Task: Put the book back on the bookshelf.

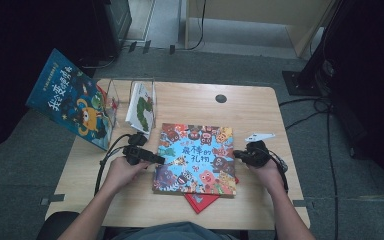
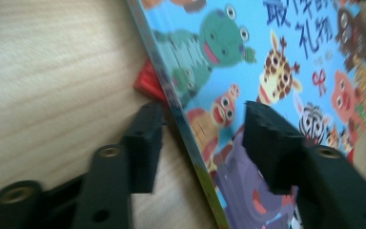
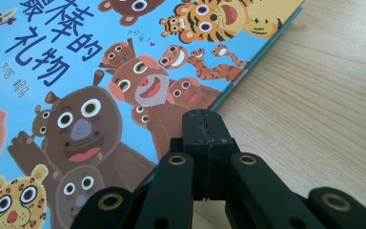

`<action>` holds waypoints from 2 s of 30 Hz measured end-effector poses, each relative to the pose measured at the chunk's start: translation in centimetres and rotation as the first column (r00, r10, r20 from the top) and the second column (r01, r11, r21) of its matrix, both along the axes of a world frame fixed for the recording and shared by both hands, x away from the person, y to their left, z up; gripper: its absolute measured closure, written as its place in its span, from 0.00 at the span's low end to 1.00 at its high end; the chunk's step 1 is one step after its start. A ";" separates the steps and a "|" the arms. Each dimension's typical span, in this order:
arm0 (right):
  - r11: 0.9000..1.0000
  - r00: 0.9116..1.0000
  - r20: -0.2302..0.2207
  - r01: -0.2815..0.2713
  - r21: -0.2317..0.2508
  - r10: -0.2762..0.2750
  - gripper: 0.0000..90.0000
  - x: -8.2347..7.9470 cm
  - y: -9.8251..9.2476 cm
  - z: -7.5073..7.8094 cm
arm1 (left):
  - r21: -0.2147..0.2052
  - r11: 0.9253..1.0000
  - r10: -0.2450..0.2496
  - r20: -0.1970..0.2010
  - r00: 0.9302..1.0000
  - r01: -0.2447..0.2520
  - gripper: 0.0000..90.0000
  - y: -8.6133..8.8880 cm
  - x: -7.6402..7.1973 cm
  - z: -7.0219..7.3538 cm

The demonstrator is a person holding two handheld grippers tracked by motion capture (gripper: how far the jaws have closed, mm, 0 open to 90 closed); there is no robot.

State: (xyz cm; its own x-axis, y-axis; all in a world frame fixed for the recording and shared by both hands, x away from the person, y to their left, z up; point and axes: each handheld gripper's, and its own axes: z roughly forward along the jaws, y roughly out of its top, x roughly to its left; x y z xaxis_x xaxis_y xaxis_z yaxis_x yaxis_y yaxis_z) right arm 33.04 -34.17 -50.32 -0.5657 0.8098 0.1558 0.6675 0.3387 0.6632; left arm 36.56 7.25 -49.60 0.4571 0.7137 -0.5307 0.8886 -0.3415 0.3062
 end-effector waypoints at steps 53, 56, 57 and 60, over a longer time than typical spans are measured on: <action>0.989 0.989 0.041 0.142 -0.051 -0.140 1.00 5.2 1.9 0.0 | -0.066 0.997 -0.039 -0.023 0.999 0.037 0.76 -1.1 -5.3 0.8; 0.989 0.990 0.040 0.139 -0.051 -0.137 1.00 4.6 1.7 0.3 | -0.058 0.998 -0.032 0.007 0.999 0.032 0.78 -1.0 -4.9 1.2; 0.989 0.989 0.044 0.141 -0.047 -0.139 1.00 4.4 1.6 0.4 | -0.038 0.998 -0.042 0.016 0.999 0.043 0.79 -1.0 -4.8 1.2; 0.991 0.990 0.058 0.132 -0.028 -0.130 1.00 3.4 1.4 0.8 | -0.015 0.999 -0.051 0.026 0.998 0.052 0.81 -0.9 -4.4 1.0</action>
